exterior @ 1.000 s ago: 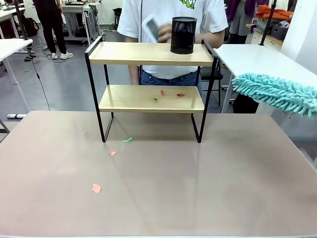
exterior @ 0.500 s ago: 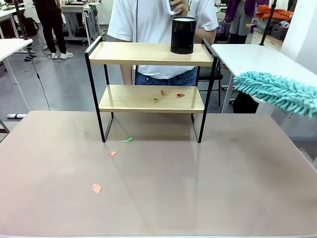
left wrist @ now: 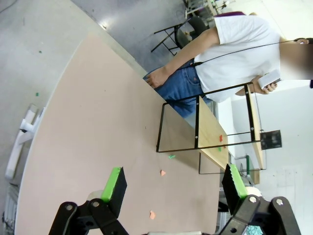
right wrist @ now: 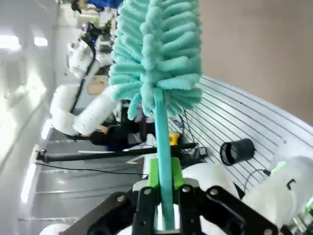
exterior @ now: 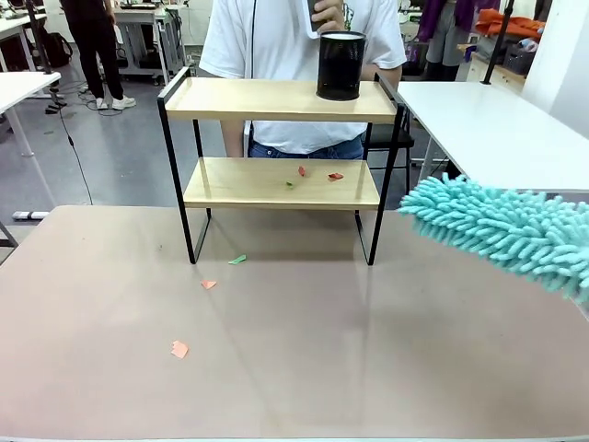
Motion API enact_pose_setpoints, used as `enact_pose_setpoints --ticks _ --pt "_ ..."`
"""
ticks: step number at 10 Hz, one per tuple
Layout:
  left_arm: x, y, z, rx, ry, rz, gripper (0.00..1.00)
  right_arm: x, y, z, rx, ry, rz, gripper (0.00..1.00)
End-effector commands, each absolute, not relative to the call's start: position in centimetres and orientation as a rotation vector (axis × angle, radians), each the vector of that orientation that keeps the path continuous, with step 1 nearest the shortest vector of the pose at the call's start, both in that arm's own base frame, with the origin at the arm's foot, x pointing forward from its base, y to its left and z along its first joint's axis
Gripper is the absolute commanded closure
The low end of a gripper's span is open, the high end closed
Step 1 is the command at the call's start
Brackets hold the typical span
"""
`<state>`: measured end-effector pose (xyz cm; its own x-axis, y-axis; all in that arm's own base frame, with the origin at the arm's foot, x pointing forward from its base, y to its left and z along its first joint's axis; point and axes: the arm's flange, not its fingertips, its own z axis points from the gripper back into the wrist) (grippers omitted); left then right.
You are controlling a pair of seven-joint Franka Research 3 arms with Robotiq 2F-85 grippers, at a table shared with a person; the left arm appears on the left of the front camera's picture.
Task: Clean the shelf.
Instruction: Clean the remaining tier of the Shelf with the Duster once objects are removed.
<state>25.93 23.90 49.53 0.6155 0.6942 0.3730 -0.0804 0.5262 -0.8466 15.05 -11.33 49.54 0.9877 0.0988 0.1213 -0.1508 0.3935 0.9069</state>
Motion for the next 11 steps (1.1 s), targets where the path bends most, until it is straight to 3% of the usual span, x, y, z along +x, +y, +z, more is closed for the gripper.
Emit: enact_pose_setpoints --ticks 1,4,6,7,9,11 --pt "26.0 23.9 49.3 -0.92 -0.805 0.503 0.0 15.5 -3.2 46.6 1.135 -0.147 0.332 0.88" --pt "26.0 23.9 49.3 -0.92 -0.805 0.503 0.0 17.4 3.9 45.3 1.007 -0.06 0.503 0.88" --pt "26.0 23.9 49.3 -0.92 -0.805 0.503 0.0 18.3 4.4 44.7 0.974 -0.097 0.46 0.88" --pt "26.0 23.9 49.3 -0.92 -0.805 0.503 0.0 20.7 0.7 51.5 1.004 -0.023 0.485 0.88" --pt "26.0 23.9 49.3 -0.92 -0.805 0.503 0.0 20.7 0.7 51.5 1.004 -0.023 0.485 0.88" --pt "26.0 23.9 49.3 -0.92 -0.805 0.503 0.0 22.1 3.3 50.9 0.892 -0.046 0.441 0.88"
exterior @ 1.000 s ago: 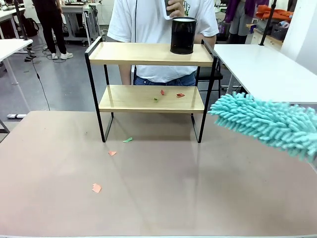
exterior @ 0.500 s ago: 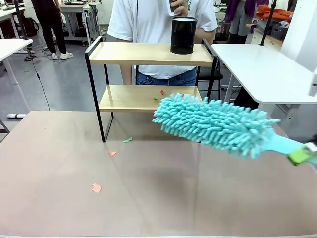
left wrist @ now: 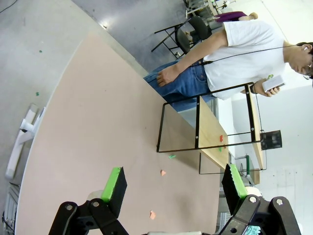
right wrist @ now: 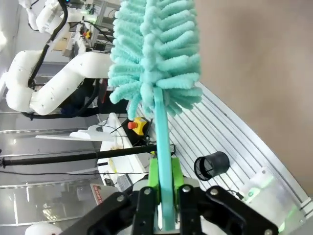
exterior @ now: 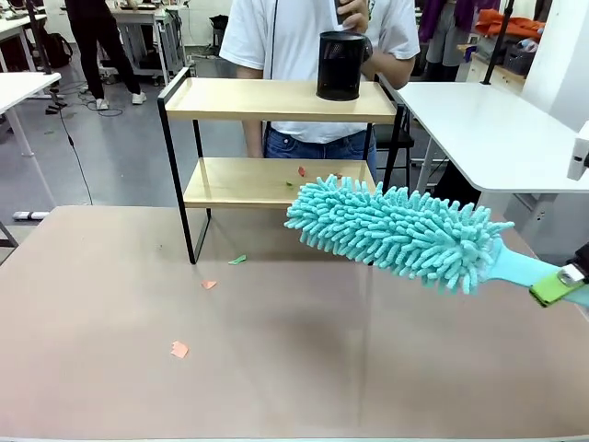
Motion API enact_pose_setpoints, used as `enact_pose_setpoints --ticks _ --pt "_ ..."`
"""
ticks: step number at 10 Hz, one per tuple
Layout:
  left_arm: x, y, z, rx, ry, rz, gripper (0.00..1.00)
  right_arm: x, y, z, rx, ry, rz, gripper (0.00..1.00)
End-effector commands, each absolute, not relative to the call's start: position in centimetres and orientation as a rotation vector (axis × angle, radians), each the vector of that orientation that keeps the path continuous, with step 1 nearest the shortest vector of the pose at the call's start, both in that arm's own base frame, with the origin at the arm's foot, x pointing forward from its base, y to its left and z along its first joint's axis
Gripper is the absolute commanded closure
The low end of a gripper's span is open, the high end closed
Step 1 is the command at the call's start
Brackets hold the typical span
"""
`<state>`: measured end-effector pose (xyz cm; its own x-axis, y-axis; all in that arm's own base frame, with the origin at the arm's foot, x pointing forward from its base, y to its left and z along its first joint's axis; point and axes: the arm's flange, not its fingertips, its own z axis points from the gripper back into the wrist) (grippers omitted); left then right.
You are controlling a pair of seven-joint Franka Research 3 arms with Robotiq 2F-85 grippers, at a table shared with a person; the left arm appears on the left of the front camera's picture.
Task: Clean the shelf.
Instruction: Clean the remaining tier of the Shelf with the Duster once objects are removed.
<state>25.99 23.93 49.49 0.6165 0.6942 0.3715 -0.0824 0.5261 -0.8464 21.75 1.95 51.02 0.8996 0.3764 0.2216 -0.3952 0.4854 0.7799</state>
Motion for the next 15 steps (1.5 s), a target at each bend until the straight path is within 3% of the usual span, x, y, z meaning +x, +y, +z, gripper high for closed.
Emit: enact_pose_setpoints --ticks 1,8,15 --pt "26.0 23.9 49.3 -0.92 -0.805 0.503 0.0 23.2 4.4 51.3 0.854 -0.116 0.408 0.88" --pt "26.0 23.9 49.3 -0.92 -0.805 0.503 0.0 32.3 10.5 52.2 0.551 -0.298 0.202 0.88" --pt "26.0 23.9 49.3 -0.92 -0.805 0.503 0.0 35.6 16.7 49.1 0.23 -0.463 0.091 0.88"
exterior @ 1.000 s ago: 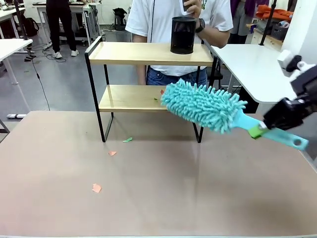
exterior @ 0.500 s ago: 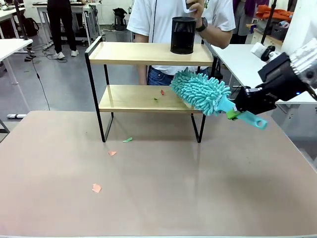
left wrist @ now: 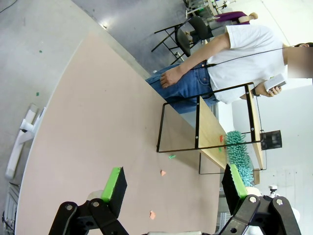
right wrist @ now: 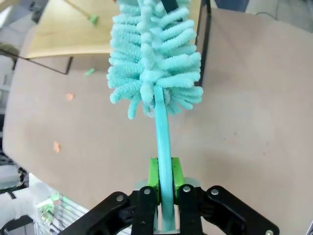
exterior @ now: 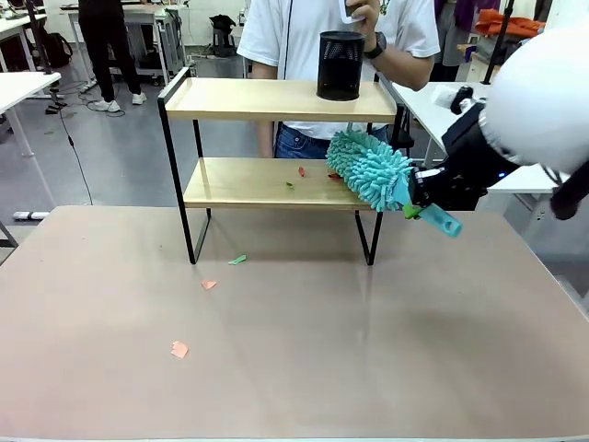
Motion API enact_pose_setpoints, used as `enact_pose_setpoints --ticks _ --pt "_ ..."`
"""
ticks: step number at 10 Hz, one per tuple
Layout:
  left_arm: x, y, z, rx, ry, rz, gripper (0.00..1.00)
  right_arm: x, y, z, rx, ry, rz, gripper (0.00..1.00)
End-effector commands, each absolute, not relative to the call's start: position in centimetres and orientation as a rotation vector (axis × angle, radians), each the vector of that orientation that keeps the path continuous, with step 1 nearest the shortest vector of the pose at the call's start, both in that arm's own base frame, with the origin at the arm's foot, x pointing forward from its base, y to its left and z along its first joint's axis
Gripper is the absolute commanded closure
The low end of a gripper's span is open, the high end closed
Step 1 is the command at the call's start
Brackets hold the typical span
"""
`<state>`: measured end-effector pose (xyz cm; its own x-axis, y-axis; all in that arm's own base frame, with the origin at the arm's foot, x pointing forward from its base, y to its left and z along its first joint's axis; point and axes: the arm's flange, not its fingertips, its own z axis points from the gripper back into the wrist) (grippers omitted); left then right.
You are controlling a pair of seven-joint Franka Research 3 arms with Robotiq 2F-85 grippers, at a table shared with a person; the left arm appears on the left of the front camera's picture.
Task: Clean the shelf.
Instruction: Clean the remaining tier of the Shelf with the Duster once objects are removed.
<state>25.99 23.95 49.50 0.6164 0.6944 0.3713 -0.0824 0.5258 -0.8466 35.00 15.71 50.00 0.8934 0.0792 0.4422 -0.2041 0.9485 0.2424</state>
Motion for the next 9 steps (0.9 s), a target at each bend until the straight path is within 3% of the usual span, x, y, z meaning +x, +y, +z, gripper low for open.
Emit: enact_pose_setpoints --ticks 1,9 --pt "26.0 23.9 49.3 -0.92 -0.805 0.503 0.0 36.0 17.3 48.6 0.209 -0.454 0.089 0.88" --pt "26.0 23.9 49.3 -0.92 -0.805 0.503 0.0 36.9 19.1 48.1 0.256 -0.394 0.295 0.88"
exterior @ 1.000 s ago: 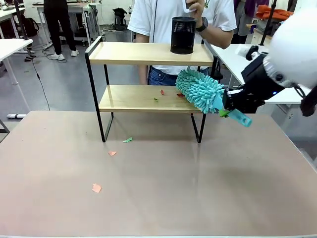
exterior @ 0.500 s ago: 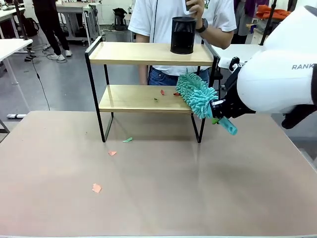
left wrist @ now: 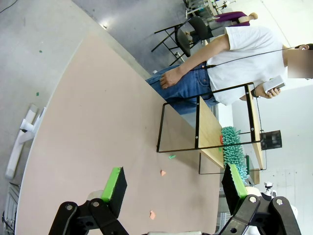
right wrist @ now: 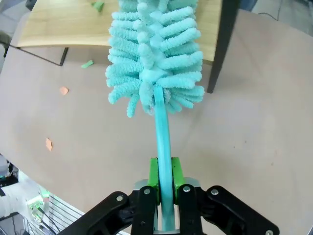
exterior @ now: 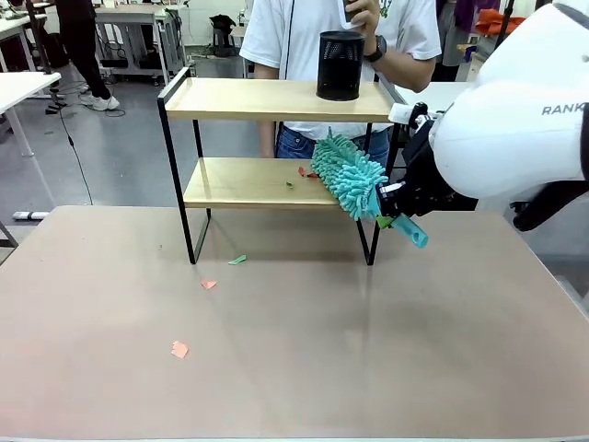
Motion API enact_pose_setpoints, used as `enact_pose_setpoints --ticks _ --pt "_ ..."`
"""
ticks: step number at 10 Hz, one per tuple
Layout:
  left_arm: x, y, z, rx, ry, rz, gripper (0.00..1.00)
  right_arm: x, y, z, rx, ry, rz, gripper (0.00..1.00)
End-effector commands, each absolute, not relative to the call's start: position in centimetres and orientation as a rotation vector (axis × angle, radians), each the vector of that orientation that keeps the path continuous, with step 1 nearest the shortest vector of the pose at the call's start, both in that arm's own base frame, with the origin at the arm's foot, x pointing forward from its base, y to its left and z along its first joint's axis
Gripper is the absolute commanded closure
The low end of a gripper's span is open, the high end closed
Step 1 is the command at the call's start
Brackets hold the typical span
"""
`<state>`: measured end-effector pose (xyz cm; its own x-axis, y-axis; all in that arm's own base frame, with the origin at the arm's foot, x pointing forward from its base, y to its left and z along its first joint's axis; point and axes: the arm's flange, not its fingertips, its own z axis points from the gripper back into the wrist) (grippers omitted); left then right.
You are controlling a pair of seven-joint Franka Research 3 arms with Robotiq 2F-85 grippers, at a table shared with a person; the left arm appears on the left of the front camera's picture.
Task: Clean the shelf.
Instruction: Clean the remaining tier of the Shelf with the Duster once objects are removed.
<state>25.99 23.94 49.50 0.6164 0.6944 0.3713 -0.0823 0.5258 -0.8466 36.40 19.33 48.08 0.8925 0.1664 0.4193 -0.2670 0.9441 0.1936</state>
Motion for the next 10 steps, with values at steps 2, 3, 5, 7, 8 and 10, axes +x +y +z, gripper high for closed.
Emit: enact_pose_setpoints --ticks 2,3,5,7,8,10 --pt "26.0 23.9 49.3 -0.92 -0.805 0.503 0.0 36.8 19.0 48.0 0.274 -0.362 0.354 0.88" --pt "26.0 23.9 49.3 -0.92 -0.805 0.503 0.0 36.5 18.7 48.0 0.297 -0.35 0.388 0.88" --pt "26.0 23.9 49.3 -0.92 -0.805 0.503 0.0 36.0 17.9 47.7 0.332 -0.336 0.474 0.88" --pt "26.0 23.9 49.3 -0.92 -0.805 0.503 0.0 35.7 17.3 47.8 0.302 -0.344 0.586 0.88" --pt "26.0 23.9 49.3 -0.92 -0.805 0.503 0.0 35.6 17.2 47.8 0.31 -0.329 0.625 0.88" --pt "26.0 23.9 49.3 -0.92 -0.805 0.503 0.0 34.9 17.0 47.7 0.383 -0.264 0.761 0.88"
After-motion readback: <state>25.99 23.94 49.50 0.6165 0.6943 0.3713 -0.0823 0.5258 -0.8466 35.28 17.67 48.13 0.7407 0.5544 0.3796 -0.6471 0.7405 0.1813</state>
